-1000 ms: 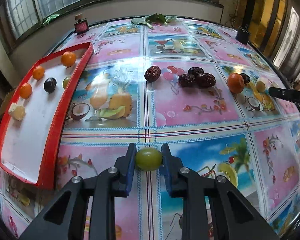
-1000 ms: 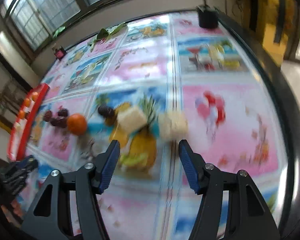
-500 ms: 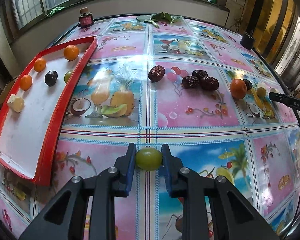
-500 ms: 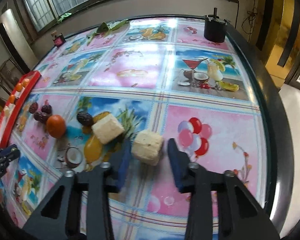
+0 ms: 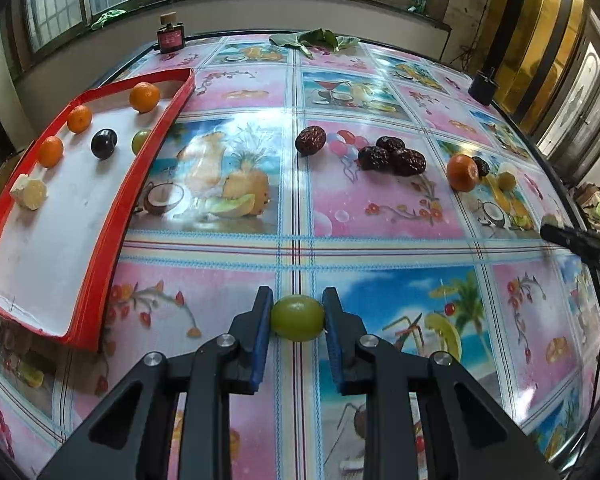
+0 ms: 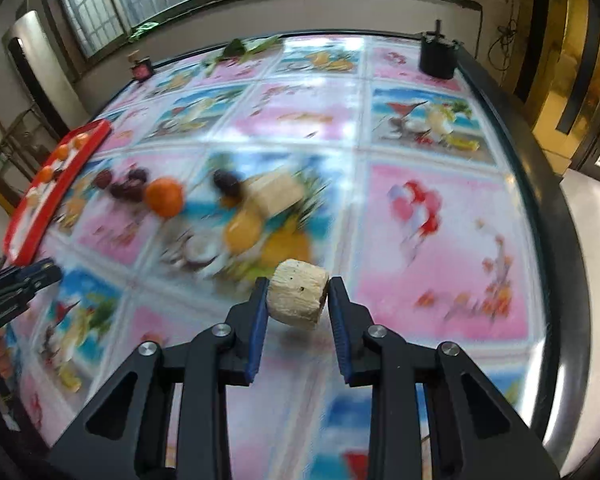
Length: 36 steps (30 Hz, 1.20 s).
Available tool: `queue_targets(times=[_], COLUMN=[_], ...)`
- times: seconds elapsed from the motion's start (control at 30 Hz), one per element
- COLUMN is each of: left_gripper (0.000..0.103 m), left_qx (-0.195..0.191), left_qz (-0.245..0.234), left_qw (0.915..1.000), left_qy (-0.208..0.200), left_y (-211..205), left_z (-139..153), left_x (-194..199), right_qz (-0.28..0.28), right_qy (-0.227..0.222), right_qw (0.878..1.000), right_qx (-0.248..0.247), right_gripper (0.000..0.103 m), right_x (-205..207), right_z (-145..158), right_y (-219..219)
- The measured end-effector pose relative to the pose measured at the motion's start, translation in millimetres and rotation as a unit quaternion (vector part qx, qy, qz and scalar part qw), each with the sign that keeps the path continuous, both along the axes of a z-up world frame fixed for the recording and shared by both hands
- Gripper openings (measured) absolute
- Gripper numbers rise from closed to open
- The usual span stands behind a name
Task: Organize fruits
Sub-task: 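Carry the grape and banana chunk over the red tray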
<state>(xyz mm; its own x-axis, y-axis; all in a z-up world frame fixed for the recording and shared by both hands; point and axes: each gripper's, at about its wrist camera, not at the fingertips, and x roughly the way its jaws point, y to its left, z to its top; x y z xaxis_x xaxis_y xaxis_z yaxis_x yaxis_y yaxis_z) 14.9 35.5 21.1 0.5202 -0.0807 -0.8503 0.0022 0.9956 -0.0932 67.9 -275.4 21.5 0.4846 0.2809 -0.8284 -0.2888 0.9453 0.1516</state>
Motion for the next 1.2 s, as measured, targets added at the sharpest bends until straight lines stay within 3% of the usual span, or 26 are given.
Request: queue_targets(times=[0.33,0.7,1.0,1.2], left_gripper=[0.024,0.024,0.024,0.024], left_qx=[-0.007,-0.026,-0.039,-0.039], left_qz=[-0.01,-0.021,-0.007,0.027], left_qw=[0.9999,0.9992,0.9986,0.9975], left_qy=[-0.009,-0.02,-0.035,-0.052], left_y=[3.3,21.3,55.5,96.7], left_z=[9.9,22.6,38.5,51.0], left_x=[-17.3,-31.5,-37.8,-34.2], right_qz=[0.043,0.072,0.113,0.153], right_qy=[0.015,0.023,0.015,-0.004], right_qw=[0.999,0.997,0.993,0.988], right_qx=[0.017,0.022,0.018,0.017], right_gripper=[0.031,0.031,0.032,0.032], right_x=[-43.4,-59.4,-56.6,-47.0], right_z=[0.8,1.1,13.9,31.0], right_y=[56.7,116.8,181.0,234.7])
